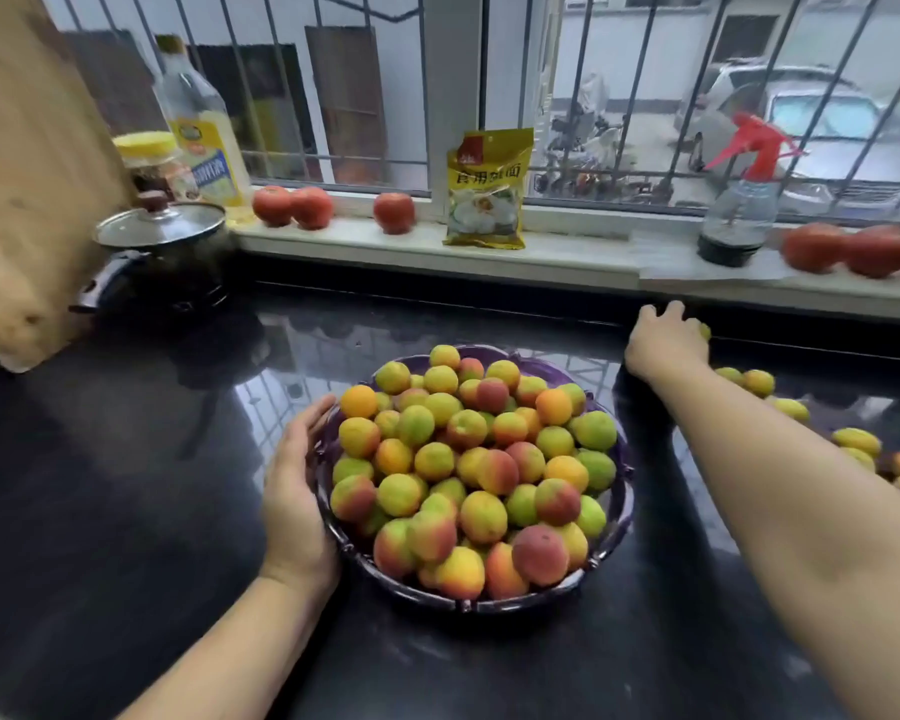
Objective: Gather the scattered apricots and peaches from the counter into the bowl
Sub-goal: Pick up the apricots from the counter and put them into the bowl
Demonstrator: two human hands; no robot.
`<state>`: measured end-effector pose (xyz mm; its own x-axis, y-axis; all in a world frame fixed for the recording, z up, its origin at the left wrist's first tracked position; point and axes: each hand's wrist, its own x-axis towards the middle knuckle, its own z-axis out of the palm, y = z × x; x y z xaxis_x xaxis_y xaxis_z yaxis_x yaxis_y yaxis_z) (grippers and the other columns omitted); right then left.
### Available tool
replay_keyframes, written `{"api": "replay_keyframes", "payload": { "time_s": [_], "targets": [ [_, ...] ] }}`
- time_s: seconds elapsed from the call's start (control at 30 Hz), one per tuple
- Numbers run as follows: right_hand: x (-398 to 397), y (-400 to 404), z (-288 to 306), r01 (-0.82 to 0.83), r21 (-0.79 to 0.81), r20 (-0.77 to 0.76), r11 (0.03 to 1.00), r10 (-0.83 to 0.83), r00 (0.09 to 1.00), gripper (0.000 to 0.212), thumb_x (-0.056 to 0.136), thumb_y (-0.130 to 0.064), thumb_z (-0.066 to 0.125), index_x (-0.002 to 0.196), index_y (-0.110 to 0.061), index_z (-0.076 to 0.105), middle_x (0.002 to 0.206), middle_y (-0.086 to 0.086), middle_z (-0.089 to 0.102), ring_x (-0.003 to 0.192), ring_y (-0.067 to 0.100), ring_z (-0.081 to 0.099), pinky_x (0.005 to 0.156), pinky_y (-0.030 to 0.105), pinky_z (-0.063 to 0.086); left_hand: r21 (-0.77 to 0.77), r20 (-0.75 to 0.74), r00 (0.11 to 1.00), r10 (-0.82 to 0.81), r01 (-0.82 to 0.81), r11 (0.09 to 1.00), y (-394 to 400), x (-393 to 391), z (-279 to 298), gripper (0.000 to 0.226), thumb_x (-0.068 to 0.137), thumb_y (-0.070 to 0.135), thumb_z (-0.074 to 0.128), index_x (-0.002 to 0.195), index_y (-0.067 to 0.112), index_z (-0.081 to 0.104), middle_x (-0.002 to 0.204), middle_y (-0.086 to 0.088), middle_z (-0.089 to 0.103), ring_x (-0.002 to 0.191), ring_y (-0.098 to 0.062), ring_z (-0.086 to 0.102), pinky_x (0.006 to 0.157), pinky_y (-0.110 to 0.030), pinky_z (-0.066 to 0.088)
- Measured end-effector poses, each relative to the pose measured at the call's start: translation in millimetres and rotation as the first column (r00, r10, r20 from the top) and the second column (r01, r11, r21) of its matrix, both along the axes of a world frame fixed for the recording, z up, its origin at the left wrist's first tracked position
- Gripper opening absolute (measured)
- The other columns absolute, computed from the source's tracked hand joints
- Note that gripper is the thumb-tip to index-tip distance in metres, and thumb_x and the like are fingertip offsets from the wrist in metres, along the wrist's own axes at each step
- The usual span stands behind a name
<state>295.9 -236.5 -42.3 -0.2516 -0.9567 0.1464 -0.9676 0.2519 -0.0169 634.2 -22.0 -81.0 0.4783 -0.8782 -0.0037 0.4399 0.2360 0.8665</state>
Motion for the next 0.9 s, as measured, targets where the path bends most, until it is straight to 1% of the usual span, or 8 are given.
{"api": "replay_keyframes", "payload": {
  "time_s": [0.2, 0.3, 0.4, 0.5, 0.63, 0.7, 0.8, 0.9],
  "targets": [
    [1, -7, -8, -0.031, -0.077, 0.051, 0.997, 0.035, 0.998, 0.03, 0.097, -0.008, 0.047, 0.126, 0.001, 0.049, 0.129, 0.029, 0.052, 0.117, 0.048, 0.05, 0.095, 0.049, 0.044, -0.014, 0.057, 0.998, -0.032, 0.032, 0.999, 2, 2, -1, 0.049, 0.099, 0.031, 0.05, 0.135, 0.001, 0.064, 0.135, -0.021, 0.069, 0.132, -0.04, 0.062, 0.117, -0.061, 0.042],
    [12, 20, 9, -0.093, -0.145, 0.245, 0.985, 0.127, 0.961, 0.03, 0.098, -0.017, 0.051, 0.125, -0.007, 0.059, 0.123, 0.022, 0.063, 0.111, 0.041, 0.058, 0.091, 0.042, 0.05, -0.015, 0.089, 0.993, -0.074, 0.076, 0.997, 5, 1, 3, 0.046, 0.094, 0.026, 0.05, 0.131, 0.006, 0.069, 0.132, -0.017, 0.072, 0.13, -0.036, 0.064, 0.115, -0.054, 0.046],
    [19, 70, 48, -0.091, -0.268, 0.516, 0.959, 0.222, 0.827, 0.029, 0.095, -0.018, 0.053, 0.119, -0.015, 0.069, 0.108, 0.009, 0.069, 0.093, 0.028, 0.063, 0.076, 0.025, 0.047, -0.014, 0.133, 0.989, -0.06, 0.062, 0.998, 8, -1, 8, 0.036, 0.099, 0.014, 0.045, 0.121, 0.015, 0.073, 0.123, -0.002, 0.077, 0.127, -0.028, 0.066, 0.102, -0.036, 0.055],
    [28, 152, 92, -0.069, -0.303, 0.772, 0.95, 0.288, 0.566, 0.021, 0.09, -0.011, 0.062, 0.105, -0.022, 0.071, 0.089, 0.011, 0.065, 0.064, 0.018, 0.054, 0.044, 0.014, 0.039, 0.009, 0.187, 0.979, -0.081, 0.081, 0.997, 12, -3, 14, 0.046, 0.086, 0.018, 0.044, 0.125, 0.016, 0.07, 0.126, -0.003, 0.073, 0.125, -0.022, 0.066, 0.101, -0.035, 0.055],
    [62, 238, 121, -0.312, -0.283, 0.853, 0.907, 0.386, 0.35, 0.024, 0.084, -0.008, 0.078, 0.099, -0.026, 0.073, 0.1, 0.006, 0.074, 0.094, 0.022, 0.072, 0.082, 0.028, 0.057, 0.02, 0.167, 0.978, -0.123, 0.121, 0.992, 22, -4, 19, 0.06, 0.074, 0.016, 0.042, 0.13, 0.019, 0.063, 0.108, -0.004, 0.066, 0.094, -0.005, 0.066, 0.081, -0.022, 0.055],
    [84, 255, 124, -0.399, -0.283, 0.823, 0.873, 0.434, 0.367, 0.023, 0.083, -0.016, 0.081, 0.098, -0.032, 0.073, 0.101, -0.001, 0.075, 0.098, 0.017, 0.071, 0.087, 0.034, 0.057, 0.048, 0.187, 0.976, -0.112, 0.105, 0.993, 24, -3, 21, 0.057, 0.074, 0.017, 0.043, 0.128, 0.023, 0.064, 0.102, -0.005, 0.059, 0.089, -0.008, 0.063, 0.079, -0.026, 0.052],
    [117, 258, 115, -0.48, -0.26, 0.687, 0.838, 0.51, 0.518, 0.021, 0.081, -0.022, 0.083, 0.098, -0.029, 0.071, 0.095, -0.007, 0.073, 0.093, 0.008, 0.068, 0.087, 0.034, 0.057, 0.053, 0.154, 0.981, -0.117, 0.11, 0.993, 24, -1, 24, 0.043, 0.084, 0.024, 0.047, 0.12, 0.03, 0.069, 0.115, -0.02, 0.064, 0.099, -0.021, 0.066, 0.086, -0.042, 0.055],
    [141, 255, 105, -0.568, -0.205, 0.441, 0.797, 0.593, 0.673, 0.023, 0.08, -0.036, 0.081, 0.098, -0.031, 0.068, 0.091, -0.018, 0.061, 0.093, 0.004, 0.057, 0.089, 0.035, 0.05, 0.062, 0.12, 0.989, -0.086, 0.079, 0.995, 21, 1, 25, 0.028, 0.102, 0.013, 0.045, 0.119, 0.017, 0.067, 0.1, -0.005, 0.07, 0.079, 0.0, 0.07, 0.069, -0.019, 0.056]
  ]
}}
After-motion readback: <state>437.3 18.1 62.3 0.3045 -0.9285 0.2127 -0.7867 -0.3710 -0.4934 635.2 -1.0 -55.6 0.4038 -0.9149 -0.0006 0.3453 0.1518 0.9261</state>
